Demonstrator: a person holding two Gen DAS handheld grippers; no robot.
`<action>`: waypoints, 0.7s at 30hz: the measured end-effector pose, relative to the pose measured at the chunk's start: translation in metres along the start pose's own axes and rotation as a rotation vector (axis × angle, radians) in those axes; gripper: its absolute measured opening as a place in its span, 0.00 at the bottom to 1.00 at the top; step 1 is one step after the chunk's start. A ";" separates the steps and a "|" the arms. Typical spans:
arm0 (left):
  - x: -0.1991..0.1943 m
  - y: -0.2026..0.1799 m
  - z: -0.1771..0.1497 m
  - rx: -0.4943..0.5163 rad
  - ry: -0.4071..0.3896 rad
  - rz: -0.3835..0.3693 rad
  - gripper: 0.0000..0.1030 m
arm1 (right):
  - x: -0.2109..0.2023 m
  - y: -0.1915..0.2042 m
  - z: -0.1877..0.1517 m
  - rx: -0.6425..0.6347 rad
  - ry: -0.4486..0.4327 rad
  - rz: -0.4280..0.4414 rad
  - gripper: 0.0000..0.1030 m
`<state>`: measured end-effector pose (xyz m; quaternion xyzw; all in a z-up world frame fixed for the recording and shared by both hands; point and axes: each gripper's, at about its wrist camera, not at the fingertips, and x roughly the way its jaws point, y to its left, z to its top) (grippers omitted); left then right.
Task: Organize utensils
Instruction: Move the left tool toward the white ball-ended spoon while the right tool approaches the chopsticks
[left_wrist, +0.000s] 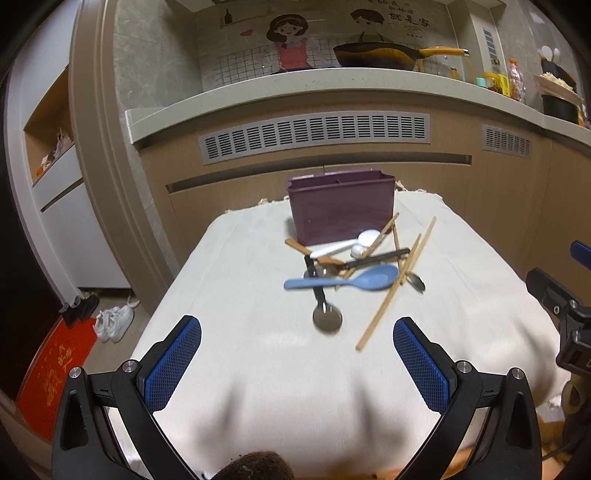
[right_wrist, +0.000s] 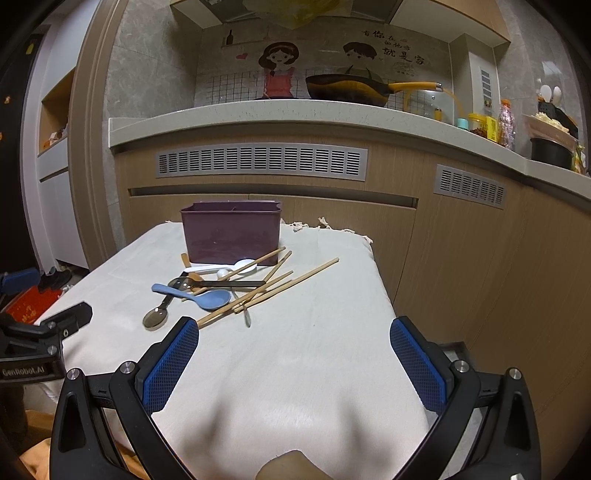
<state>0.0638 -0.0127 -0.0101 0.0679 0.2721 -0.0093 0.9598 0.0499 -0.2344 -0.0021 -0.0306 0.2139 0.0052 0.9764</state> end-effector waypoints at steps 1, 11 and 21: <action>0.004 0.000 0.005 0.001 -0.004 0.002 1.00 | 0.004 0.000 0.003 -0.007 -0.003 -0.006 1.00; 0.069 0.006 0.050 0.012 0.031 -0.125 1.00 | 0.065 -0.003 0.037 -0.051 0.025 0.000 1.00; 0.143 0.020 0.060 0.134 0.124 -0.207 1.00 | 0.147 0.013 0.050 -0.111 0.150 0.075 1.00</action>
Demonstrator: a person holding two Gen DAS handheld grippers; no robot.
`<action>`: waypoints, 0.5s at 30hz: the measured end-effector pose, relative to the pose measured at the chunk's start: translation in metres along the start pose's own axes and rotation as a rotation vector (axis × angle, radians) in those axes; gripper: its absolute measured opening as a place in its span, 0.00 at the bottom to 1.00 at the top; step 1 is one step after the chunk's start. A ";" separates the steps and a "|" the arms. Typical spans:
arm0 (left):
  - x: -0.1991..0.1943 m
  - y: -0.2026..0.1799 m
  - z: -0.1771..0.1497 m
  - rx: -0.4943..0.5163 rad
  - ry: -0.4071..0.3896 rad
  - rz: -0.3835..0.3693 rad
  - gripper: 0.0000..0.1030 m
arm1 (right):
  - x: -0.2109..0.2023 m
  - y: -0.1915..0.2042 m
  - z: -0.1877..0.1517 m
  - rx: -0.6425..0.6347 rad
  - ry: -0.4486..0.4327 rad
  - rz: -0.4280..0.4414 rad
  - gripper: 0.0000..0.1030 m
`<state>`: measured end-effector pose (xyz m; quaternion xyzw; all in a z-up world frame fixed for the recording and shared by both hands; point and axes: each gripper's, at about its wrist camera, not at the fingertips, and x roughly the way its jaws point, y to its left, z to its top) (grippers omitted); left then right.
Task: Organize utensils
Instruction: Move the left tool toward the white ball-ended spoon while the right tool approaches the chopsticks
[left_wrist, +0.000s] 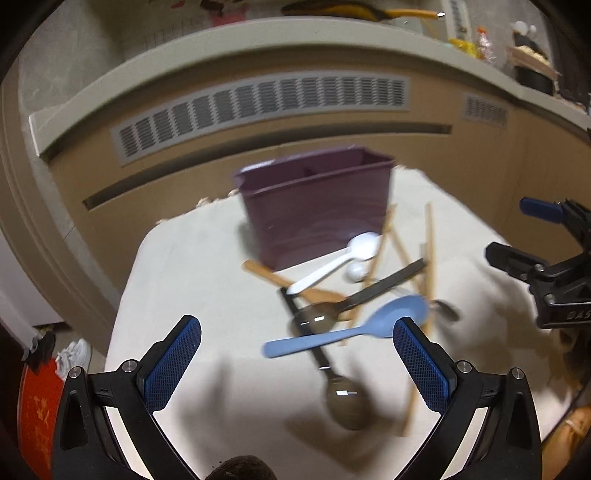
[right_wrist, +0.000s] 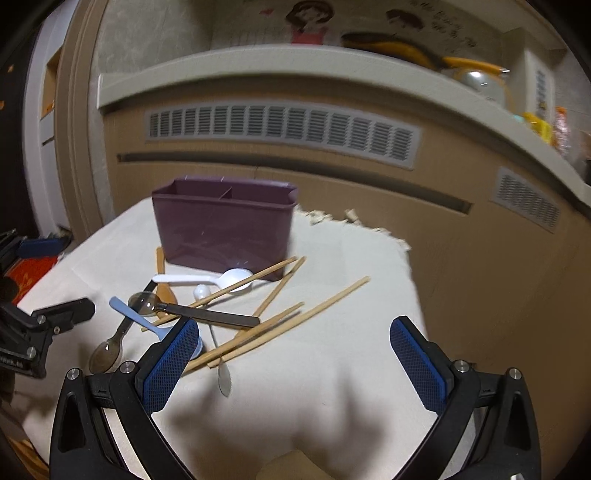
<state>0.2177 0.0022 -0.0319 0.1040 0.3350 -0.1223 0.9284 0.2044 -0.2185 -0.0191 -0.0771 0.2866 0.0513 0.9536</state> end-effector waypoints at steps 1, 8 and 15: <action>0.004 0.006 -0.002 -0.012 0.008 0.012 1.00 | 0.009 0.004 0.002 -0.021 0.015 0.021 1.00; 0.015 0.056 -0.001 -0.171 -0.006 0.088 1.00 | 0.058 0.037 0.017 -0.129 0.115 0.192 1.00; 0.028 0.031 -0.005 -0.014 0.045 -0.089 1.00 | 0.079 0.041 0.012 -0.138 0.155 0.166 1.00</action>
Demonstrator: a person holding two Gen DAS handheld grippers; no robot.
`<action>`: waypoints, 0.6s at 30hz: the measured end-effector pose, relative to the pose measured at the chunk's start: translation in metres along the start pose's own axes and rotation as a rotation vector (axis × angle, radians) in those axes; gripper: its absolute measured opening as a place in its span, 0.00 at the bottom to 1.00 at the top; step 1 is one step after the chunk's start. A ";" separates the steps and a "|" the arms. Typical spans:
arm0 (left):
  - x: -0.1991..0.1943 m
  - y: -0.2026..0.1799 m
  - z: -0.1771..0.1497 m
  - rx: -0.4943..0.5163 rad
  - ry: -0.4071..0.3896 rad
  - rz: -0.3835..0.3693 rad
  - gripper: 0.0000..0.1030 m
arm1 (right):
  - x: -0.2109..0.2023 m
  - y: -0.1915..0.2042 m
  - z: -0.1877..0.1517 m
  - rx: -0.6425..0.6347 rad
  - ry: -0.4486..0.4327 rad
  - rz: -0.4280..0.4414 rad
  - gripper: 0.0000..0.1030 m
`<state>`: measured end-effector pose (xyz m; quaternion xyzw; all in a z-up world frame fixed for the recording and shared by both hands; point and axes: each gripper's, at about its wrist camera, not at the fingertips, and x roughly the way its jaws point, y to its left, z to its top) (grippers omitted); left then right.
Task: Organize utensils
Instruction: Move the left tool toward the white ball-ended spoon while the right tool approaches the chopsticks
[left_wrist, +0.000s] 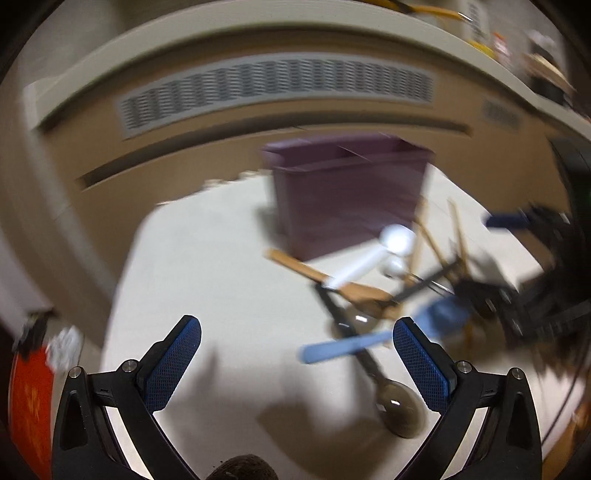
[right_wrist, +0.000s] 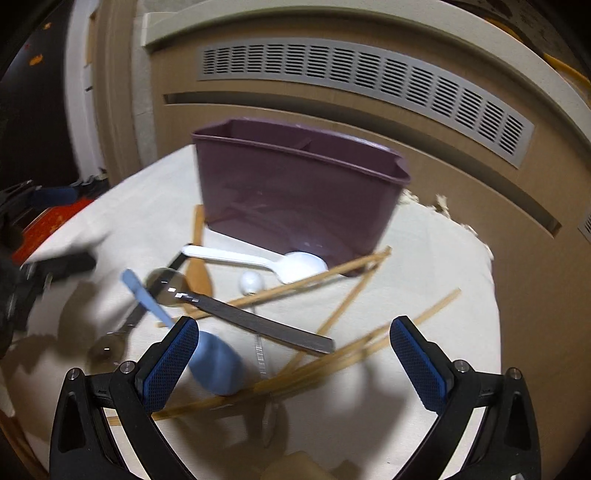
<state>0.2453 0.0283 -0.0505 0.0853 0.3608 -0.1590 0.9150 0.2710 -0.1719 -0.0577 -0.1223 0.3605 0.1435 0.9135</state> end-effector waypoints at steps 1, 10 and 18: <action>0.005 -0.006 0.002 0.019 0.011 -0.030 1.00 | 0.000 -0.005 -0.001 0.020 0.006 -0.010 1.00; 0.058 -0.031 0.047 0.026 0.056 -0.180 0.74 | -0.024 -0.023 -0.022 0.038 -0.039 -0.110 1.00; 0.108 -0.062 0.079 0.125 0.137 -0.245 0.62 | -0.038 -0.034 -0.040 0.092 -0.090 -0.124 1.00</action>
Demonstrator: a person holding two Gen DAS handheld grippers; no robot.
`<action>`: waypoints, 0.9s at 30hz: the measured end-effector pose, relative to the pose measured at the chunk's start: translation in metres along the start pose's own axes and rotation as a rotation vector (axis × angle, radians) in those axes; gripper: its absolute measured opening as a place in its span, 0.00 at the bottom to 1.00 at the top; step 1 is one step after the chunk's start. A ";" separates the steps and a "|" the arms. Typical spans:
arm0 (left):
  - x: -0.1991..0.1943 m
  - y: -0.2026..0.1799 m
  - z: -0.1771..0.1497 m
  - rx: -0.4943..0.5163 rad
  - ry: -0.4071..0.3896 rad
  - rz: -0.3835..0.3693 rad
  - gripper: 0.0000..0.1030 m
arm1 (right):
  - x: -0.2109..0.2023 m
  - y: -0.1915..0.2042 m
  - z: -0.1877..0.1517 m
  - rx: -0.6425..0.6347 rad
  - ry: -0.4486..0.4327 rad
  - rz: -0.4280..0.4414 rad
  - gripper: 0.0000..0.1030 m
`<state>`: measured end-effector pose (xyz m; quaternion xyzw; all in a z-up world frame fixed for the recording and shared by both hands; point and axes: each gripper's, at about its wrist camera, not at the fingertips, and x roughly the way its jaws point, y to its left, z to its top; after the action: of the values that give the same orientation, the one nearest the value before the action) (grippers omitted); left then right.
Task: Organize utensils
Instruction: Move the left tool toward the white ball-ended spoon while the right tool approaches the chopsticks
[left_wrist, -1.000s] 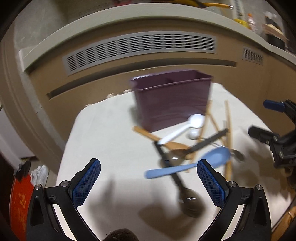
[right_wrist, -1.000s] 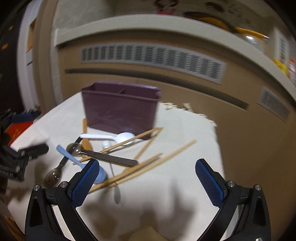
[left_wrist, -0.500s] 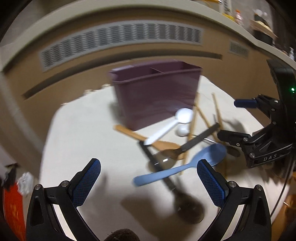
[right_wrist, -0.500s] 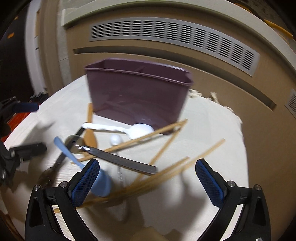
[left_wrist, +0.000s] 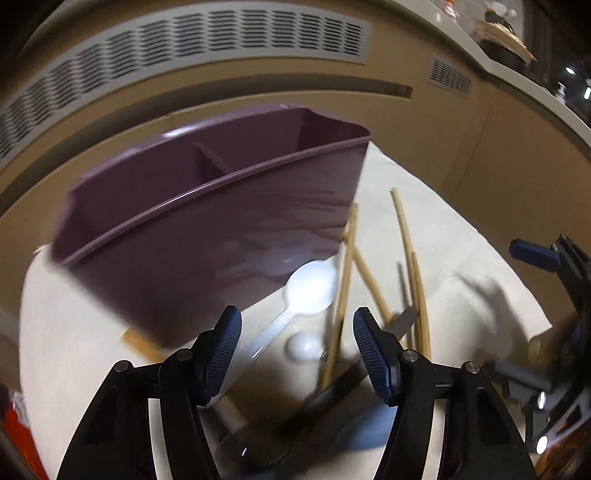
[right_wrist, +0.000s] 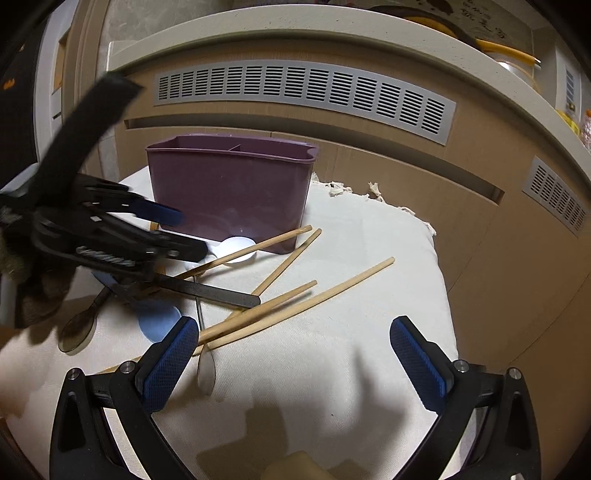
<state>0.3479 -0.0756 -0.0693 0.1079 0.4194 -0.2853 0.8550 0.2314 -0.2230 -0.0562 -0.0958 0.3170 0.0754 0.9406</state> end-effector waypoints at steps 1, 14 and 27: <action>0.006 -0.002 0.005 0.008 0.011 0.018 0.62 | 0.000 0.000 0.000 0.002 -0.003 0.003 1.00; -0.002 -0.001 0.014 0.016 0.016 -0.038 0.60 | -0.002 -0.010 -0.006 0.060 -0.043 0.056 1.00; -0.054 0.017 -0.024 -0.117 -0.059 0.306 0.69 | 0.056 -0.028 0.064 0.284 0.179 0.293 0.41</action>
<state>0.3160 -0.0301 -0.0430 0.1119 0.3887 -0.1300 0.9053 0.3181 -0.2311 -0.0365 0.0782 0.4172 0.1570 0.8917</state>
